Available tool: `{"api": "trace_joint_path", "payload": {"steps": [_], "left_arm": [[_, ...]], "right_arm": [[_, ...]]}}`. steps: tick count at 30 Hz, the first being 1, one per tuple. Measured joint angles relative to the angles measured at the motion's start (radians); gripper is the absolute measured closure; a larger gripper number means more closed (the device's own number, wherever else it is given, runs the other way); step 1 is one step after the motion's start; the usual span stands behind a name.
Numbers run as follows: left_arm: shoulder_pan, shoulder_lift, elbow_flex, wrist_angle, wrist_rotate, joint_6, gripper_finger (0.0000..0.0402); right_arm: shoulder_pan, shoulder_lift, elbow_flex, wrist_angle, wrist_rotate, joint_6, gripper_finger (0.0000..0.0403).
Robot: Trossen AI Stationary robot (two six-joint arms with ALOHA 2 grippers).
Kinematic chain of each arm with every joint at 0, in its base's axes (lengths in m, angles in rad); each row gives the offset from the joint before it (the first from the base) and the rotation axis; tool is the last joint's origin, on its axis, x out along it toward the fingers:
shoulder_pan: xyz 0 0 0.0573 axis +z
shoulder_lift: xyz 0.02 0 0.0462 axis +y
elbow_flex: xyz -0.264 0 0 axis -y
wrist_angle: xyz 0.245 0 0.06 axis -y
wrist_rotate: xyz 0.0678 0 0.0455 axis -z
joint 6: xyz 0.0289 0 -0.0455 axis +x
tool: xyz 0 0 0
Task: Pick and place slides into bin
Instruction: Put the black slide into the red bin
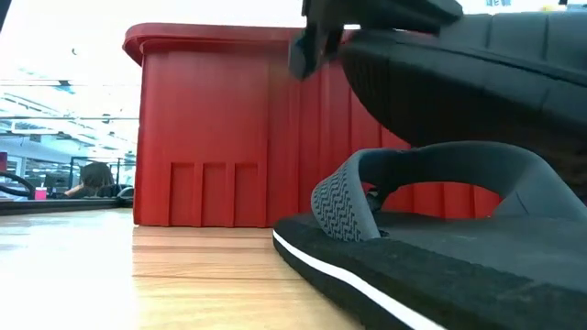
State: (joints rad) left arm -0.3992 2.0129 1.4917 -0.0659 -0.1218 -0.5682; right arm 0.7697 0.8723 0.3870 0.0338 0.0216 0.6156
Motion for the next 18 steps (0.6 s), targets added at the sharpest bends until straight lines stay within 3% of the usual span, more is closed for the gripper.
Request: {"api": "trace_joint_path", "payload": {"steps": [10,18], "left_arm": [[0.002,0.000,0.235,-0.383,0.102,0.088,0.0402],[0.008,0.000,0.449,-0.621,0.142,0.163,0.0402]], "right_arm": [[0.034,-0.133,0.001,0.012,0.002,-0.019,0.0403],[0.070,-0.193,0.001,0.167,0.001,-0.128,0.0403]]}}
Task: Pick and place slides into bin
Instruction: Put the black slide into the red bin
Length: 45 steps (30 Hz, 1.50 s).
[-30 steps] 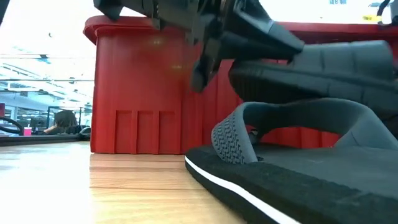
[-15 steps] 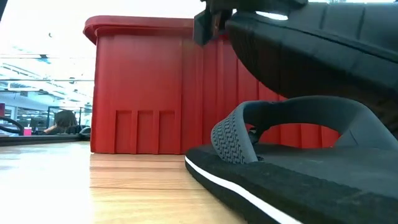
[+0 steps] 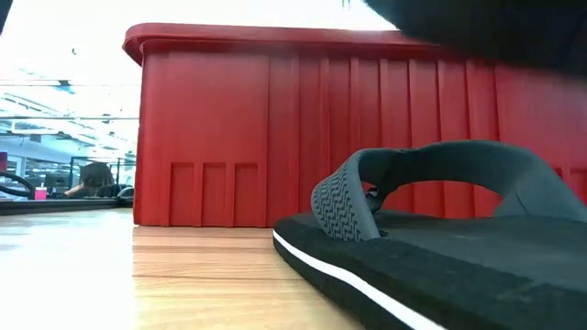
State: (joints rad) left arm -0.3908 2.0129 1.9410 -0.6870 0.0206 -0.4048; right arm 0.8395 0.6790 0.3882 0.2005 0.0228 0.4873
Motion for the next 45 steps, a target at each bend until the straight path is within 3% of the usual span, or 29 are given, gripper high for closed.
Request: {"api": "trace_joint_path", "payload": {"steps": [8,14,21,27,31,34,39,45], "left_arm": [[0.000,-0.002,0.255,-0.093,0.007,0.039,0.0401],[0.000,-0.002,0.414,-0.226,-0.056,0.086,0.0401],[0.035,-0.089,0.405,-0.315,-0.150,0.109,0.0401],[0.101,-0.153,0.405,-0.436,-0.204,0.195,0.0401],[0.166,-0.196,0.405,-0.510,-0.216,0.255,0.0401],[0.224,-0.220,0.405,-0.539,-0.215,0.317,0.0401],[0.331,-0.247,0.404,-0.571,-0.160,0.476,0.0401],[0.503,-0.241,0.403,-0.694,-0.026,0.704,0.0401]], "right_arm": [[0.006,-0.018,0.009,0.185,0.001,-0.180,0.0403],[0.007,-0.017,0.081,0.172,0.051,-0.413,0.0403],[0.007,-0.017,0.175,0.155,0.196,-0.710,0.0403],[0.006,-0.017,0.221,0.178,0.462,-0.969,0.0403],[0.004,-0.016,0.232,0.295,0.684,-1.165,0.0403],[-0.012,-0.015,0.232,0.395,0.758,-1.317,0.0403],[-0.060,-0.016,0.232,0.521,0.837,-1.431,0.0403],[-0.154,-0.014,0.232,0.524,0.895,-1.486,0.0403]]}}
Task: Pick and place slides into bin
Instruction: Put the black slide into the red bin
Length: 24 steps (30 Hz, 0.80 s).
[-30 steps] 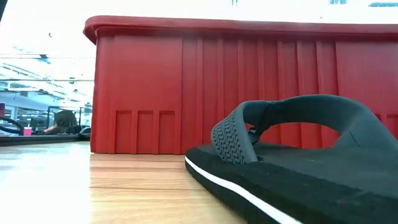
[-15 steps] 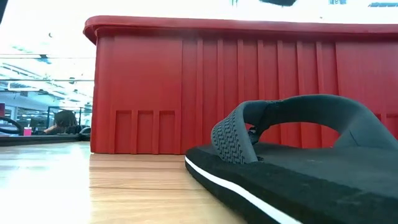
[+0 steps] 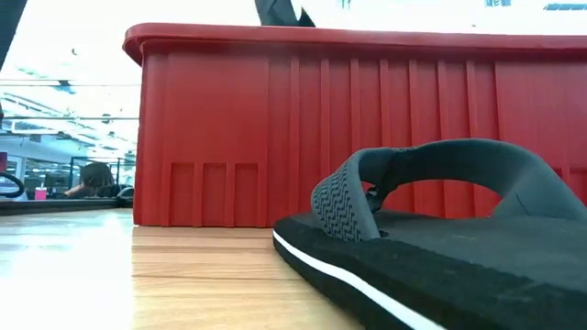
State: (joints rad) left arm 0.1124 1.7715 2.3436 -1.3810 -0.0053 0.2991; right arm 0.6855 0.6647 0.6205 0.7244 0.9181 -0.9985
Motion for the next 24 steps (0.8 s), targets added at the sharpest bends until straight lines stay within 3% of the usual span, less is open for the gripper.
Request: {"api": "trace_joint_path", "payload": {"steps": [7,11,24], "left_arm": [[0.213,0.046,0.000,-0.011,0.269,0.251,0.0401],[0.293,0.074,0.003,0.016,0.402,0.312,0.0401],[0.334,0.115,0.001,0.065,0.444,0.303,0.0401]], "right_arm": [[-0.141,0.015,0.000,-0.020,0.000,0.019,0.0403],[-0.221,0.030,0.000,-0.031,0.001,0.073,0.0403],[-0.401,0.054,0.000,-0.209,-0.003,0.252,0.0403]]}}
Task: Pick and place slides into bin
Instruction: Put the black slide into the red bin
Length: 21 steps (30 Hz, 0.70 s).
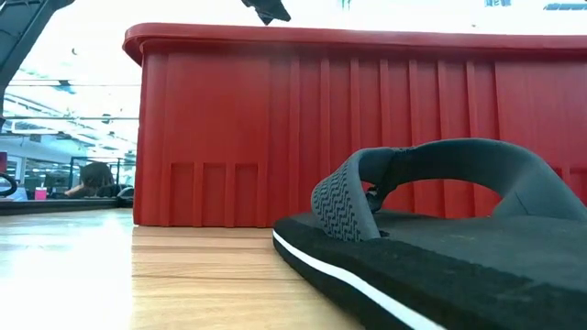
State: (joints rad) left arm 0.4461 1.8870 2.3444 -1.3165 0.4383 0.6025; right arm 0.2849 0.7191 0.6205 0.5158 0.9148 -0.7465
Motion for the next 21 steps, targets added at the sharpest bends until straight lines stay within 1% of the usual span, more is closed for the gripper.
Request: {"api": "trace_joint_path", "payload": {"steps": [3,7,10,13,15,17,19,21], "left_arm": [[-0.001,-0.003,0.000,0.020,-0.026,-0.021,0.0401],[0.000,-0.002,0.000,0.037,-0.107,-0.055,0.0401],[-0.002,-0.002,0.000,0.066,-0.115,-0.072,0.0401],[-0.008,0.013,0.001,0.062,-0.111,-0.094,0.0401],[-0.014,0.031,0.001,0.043,-0.111,-0.115,0.0401],[-0.034,0.055,-0.001,0.027,-0.163,-0.093,0.0401],[-0.054,0.061,-0.002,0.028,-0.218,-0.030,0.0401],[-0.074,0.062,0.000,0.026,-0.232,0.019,0.0401]], "right_arm": [[-0.046,-0.001,0.000,0.003,0.000,0.001,0.0403],[-0.127,-0.003,0.000,0.003,-0.012,0.001,0.0403],[-0.188,-0.003,0.000,0.003,-0.093,0.002,0.0403],[-0.239,-0.001,0.000,-0.011,-0.174,0.023,0.0403],[-0.266,0.000,0.000,-0.047,-0.209,0.055,0.0403],[-0.284,0.000,0.000,-0.083,-0.222,0.090,0.0403],[-0.298,0.000,0.000,-0.118,-0.237,0.109,0.0403],[-0.306,0.000,-0.001,-0.139,-0.237,0.117,0.0403]]}}
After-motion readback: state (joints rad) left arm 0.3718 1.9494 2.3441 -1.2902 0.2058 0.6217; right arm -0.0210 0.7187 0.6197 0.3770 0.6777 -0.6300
